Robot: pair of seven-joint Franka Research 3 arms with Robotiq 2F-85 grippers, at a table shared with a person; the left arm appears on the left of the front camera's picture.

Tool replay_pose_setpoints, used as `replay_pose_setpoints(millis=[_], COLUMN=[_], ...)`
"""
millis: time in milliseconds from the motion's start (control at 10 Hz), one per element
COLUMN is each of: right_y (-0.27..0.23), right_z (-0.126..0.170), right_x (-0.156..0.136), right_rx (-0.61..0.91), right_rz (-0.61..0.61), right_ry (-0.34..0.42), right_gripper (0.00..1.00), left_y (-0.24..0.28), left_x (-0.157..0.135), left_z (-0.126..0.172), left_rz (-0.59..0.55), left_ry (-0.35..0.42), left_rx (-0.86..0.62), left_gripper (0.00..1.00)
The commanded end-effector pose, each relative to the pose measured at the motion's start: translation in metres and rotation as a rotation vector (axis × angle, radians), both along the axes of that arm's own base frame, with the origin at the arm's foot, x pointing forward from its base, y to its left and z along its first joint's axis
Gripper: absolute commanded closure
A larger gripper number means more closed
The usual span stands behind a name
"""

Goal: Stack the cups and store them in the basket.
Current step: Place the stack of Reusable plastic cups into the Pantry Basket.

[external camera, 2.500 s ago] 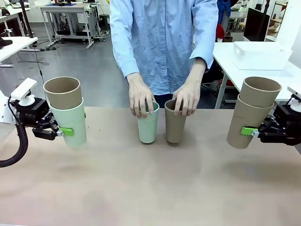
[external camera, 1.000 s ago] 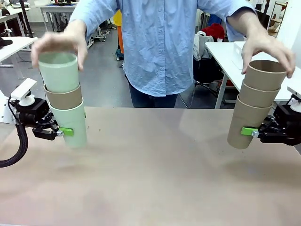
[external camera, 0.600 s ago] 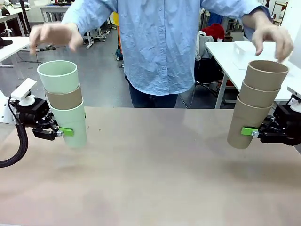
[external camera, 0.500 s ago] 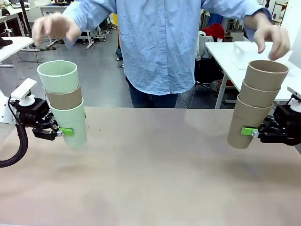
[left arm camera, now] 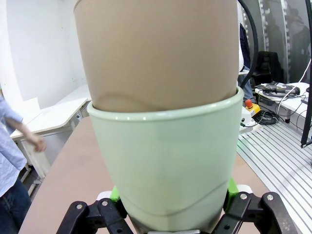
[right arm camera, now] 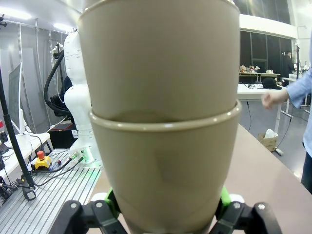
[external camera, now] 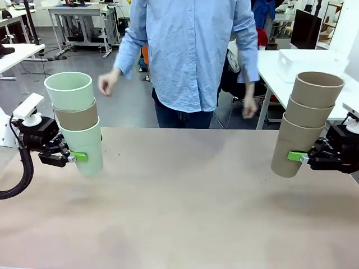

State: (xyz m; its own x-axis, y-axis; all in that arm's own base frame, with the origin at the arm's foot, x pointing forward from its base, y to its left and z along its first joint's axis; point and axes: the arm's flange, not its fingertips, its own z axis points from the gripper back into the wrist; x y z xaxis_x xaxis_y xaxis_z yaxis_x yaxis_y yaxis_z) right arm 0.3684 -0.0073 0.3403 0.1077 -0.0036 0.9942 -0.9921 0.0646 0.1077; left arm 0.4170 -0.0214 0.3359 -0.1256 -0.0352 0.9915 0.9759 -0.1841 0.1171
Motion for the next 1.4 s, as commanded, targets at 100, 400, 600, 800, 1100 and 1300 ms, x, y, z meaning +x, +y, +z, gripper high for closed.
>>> replay_pose_setpoints(millis=[100,400,600,800,1100,1300], right_y=[-0.0006,-0.0006,-0.0006,-0.0006,-0.0006,-0.0006], right_z=[0.0037,0.0037,0.0037,0.0037,0.0037,0.0037], right_x=[-0.0004,-0.0004,-0.0004,-0.0004,-0.0004,-0.0004], right_rx=[0.003,0.003,0.003,0.003,0.003,0.003], right_rz=[0.000,0.000,0.000,0.000,0.000,0.000], right_ry=[-0.008,-0.008,-0.008,-0.008,-0.008,-0.008], right_gripper=[0.15,0.15,0.15,0.15,0.15,0.15], left_y=[-0.0001,-0.0001,-0.0001,-0.0001,-0.0001,-0.0001], left_x=[0.0004,0.0004,0.0004,0.0004,0.0004,0.0004], left_z=[0.0059,0.0059,0.0059,0.0059,0.0059,0.0059], left_rz=[-0.007,-0.007,-0.007,-0.007,-0.007,-0.007], left_ry=[0.000,0.000,0.000,0.000,0.000,0.000], left_rx=[-0.008,-0.008,-0.008,-0.008,-0.008,-0.008], left_gripper=[0.15,0.15,0.15,0.15,0.15,0.15])
